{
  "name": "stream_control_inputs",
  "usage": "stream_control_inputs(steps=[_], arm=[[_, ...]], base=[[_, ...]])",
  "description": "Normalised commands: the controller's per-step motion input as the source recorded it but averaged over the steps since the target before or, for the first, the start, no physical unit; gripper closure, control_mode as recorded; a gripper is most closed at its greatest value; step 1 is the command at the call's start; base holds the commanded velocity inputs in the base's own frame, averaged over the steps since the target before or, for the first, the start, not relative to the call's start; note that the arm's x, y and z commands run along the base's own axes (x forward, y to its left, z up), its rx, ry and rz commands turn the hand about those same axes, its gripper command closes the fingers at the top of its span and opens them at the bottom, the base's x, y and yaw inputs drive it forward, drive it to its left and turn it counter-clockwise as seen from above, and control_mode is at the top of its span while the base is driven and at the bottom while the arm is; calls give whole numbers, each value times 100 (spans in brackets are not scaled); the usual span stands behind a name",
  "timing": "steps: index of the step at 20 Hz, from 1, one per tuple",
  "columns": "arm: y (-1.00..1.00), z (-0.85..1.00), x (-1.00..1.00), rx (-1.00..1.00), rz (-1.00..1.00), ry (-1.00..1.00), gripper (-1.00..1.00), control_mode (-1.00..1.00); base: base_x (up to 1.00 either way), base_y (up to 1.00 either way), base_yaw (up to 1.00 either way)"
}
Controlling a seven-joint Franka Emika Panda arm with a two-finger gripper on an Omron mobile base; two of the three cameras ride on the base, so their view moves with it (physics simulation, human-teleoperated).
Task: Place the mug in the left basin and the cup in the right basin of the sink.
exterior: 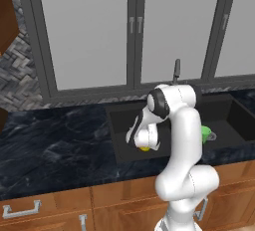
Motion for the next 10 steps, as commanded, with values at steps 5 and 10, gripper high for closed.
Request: stream_control_inputs(steps=[5,10], arm=[[-2,-22,6,0,0,0,100,-100],[-8,-21,-2,-2,0,3,-100,-100]], base=[[0,0,0],[0,0,0]])
